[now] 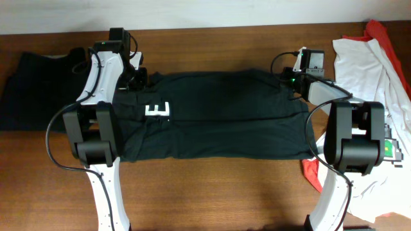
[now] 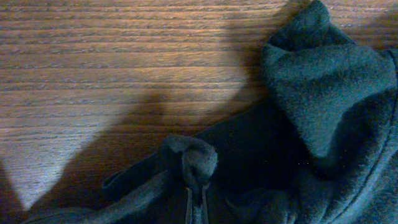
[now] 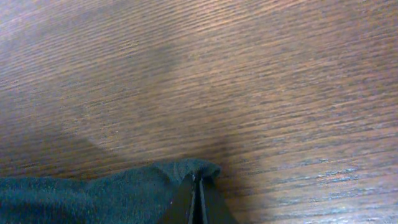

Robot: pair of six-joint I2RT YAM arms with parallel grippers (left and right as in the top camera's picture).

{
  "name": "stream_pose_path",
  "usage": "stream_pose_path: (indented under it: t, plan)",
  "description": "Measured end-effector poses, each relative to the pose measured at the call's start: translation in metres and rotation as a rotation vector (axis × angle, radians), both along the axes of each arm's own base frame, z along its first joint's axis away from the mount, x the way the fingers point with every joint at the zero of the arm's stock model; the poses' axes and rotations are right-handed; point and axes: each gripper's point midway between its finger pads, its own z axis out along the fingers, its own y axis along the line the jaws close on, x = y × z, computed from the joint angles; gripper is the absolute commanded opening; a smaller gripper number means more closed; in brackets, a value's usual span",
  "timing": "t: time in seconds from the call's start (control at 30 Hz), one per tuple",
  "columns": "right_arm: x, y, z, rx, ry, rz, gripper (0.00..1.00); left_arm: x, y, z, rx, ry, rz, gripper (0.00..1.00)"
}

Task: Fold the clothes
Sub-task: 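Grasp the folded shirt's top corners with both grippers, then fold the shirt's top half down toward the bottom edge with both grippers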

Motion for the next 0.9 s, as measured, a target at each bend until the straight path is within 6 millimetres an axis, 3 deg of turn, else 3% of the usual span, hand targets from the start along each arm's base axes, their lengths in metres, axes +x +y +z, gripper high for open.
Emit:
stream_pose_path:
  t: [0.13, 0.2, 0.27, 0.3, 0.4, 0.5, 0.57, 0.73, 0.9]
  plan:
    - [-0.012, -0.003, 0.005, 0.004, 0.049, -0.008, 0.04, 0.001, 0.002, 0.002, 0.0, -0.004, 0.005, 0.01]
    - [-0.02, -0.008, 0.019, 0.006, 0.062, -0.02, 0.04, 0.001, 0.006, 0.006, 0.0, -0.008, 0.012, 0.01]
    - [-0.027, -0.018, 0.05, 0.005, 0.055, -0.039, 0.04, -0.002, 0.01, 0.015, 0.0, -0.006, 0.02, 0.03]
    - [-0.03, -0.025, 0.084, 0.002, 0.026, -0.053, 0.04, -0.005, 0.011, 0.02, 0.0, -0.003, 0.023, 0.04]
    - [-0.044, -0.031, 0.142, -0.006, -0.025, -0.066, 0.04, -0.017, 0.013, 0.037, 0.0, 0.024, 0.026, 0.0]
    - [-0.069, -0.029, 0.176, -0.01, -0.018, -0.066, 0.04, -0.036, 0.012, 0.048, -0.001, 0.076, 0.027, 0.0]
    - [-0.088, -0.026, 0.176, -0.003, 0.041, -0.065, 0.04, -0.047, 0.012, 0.053, -0.002, 0.11, 0.028, 0.0]
    - [-0.146, -0.031, 0.143, -0.04, 0.313, -0.1, 0.04, -0.087, 0.014, 0.062, -0.006, 0.26, 0.037, 0.0]
    - [-0.18, -0.045, 0.133, -0.127, 0.459, -0.144, 0.04, -0.109, 0.013, 0.065, -0.007, 0.35, 0.04, 0.0]
